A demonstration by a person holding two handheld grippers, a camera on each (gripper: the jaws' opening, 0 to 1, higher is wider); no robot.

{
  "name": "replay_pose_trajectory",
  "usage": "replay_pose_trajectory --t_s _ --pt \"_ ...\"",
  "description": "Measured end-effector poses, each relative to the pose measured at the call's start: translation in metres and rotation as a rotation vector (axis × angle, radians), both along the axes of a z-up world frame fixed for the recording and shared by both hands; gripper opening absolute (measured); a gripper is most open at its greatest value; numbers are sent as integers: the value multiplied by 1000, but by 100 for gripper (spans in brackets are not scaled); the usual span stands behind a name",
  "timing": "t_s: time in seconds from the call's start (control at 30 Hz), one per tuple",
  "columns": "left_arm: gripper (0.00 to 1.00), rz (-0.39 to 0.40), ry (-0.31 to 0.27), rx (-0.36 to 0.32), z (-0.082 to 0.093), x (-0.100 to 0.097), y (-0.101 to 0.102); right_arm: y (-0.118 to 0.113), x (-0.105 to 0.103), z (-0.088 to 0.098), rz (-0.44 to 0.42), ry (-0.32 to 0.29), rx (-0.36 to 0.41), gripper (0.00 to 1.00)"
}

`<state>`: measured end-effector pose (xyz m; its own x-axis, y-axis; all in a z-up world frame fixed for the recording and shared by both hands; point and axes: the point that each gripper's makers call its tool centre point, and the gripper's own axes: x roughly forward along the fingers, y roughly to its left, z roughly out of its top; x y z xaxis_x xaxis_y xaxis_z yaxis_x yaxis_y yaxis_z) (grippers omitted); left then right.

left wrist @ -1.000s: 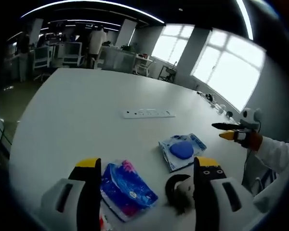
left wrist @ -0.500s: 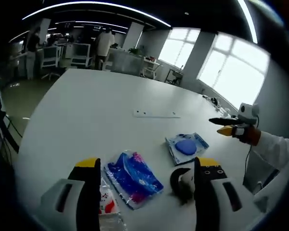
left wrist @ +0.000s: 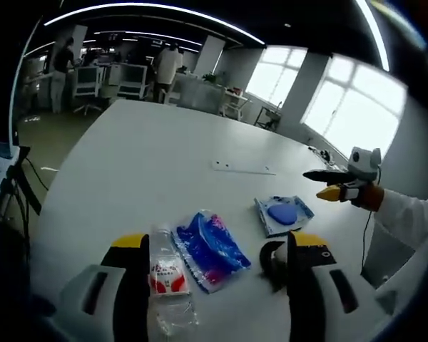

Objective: Arrange the tabletop items into an orderly group along one side of the table until the central work area is clear of visible clutter.

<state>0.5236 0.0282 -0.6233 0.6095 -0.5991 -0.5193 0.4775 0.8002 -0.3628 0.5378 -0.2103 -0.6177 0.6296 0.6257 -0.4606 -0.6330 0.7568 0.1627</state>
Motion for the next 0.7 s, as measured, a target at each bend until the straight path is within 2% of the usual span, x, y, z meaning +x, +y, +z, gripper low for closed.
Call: replay_pose_trajectory --t_s 0.4,0.53,0.7 --pt "80 53 13 -11 -5 -13 18 44 11 -7 155 9 -29 66" --pt "80 76 18 -16 -7 -17 25 58 15 -13 222 10 -74 65" --pt "80 105 24 -22 -11 -21 35 80 15 -18 281 7 -90 65"
